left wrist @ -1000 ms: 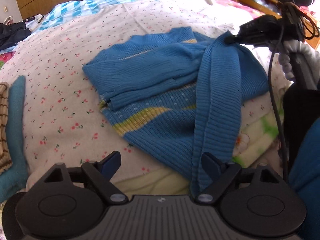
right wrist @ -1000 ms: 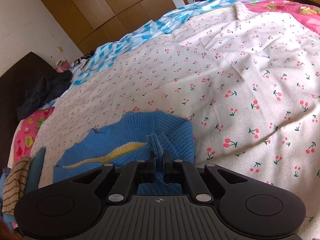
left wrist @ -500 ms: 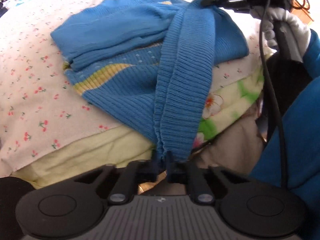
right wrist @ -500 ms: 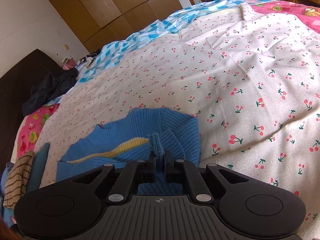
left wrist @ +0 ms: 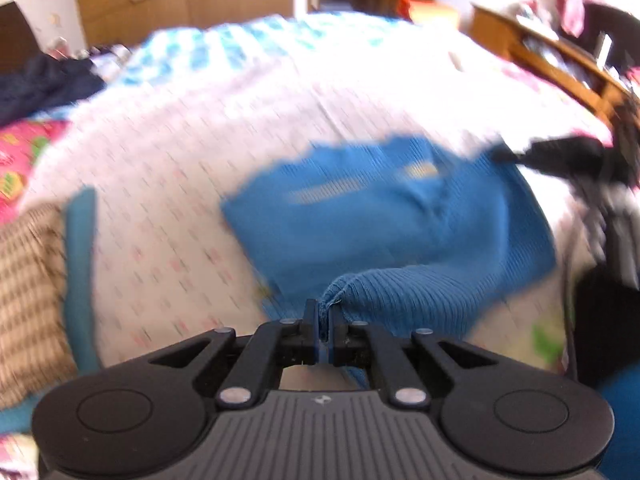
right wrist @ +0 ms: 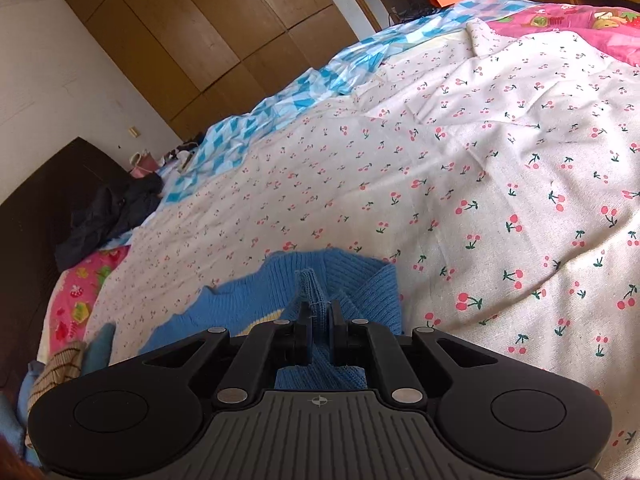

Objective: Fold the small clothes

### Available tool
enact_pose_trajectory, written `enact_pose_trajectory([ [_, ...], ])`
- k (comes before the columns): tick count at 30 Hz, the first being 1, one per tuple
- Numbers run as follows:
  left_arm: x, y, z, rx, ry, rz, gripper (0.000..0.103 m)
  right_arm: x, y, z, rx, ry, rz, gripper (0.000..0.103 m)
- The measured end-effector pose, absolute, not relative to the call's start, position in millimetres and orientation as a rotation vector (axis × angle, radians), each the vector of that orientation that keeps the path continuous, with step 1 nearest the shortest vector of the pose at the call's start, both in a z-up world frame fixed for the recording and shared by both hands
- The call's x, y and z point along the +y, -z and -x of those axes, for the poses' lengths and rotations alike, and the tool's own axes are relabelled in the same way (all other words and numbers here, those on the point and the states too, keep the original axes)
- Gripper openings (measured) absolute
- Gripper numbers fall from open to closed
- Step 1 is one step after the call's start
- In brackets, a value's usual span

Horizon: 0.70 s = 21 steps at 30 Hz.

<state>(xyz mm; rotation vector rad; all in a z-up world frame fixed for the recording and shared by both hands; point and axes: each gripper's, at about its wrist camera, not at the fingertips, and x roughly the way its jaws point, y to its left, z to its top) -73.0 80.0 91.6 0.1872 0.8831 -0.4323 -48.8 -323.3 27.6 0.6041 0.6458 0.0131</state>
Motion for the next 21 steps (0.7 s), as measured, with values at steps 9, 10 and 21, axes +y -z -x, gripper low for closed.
enact_pose_trajectory([
  [9,91,-82,-24,0.758,0.304,-0.065,0.011,-338,-27,51,0.557,0.092,-0.661,0.007],
  [10,92,-76,-32,0.762,0.293,-0.054,0.011,-340,-25,49,0.557,0.108,-0.668,0.007],
  [21,114,-20,-55,0.881,0.208,0.037,0.011,-333,-9,27,0.641,0.153,-0.607,0.007],
])
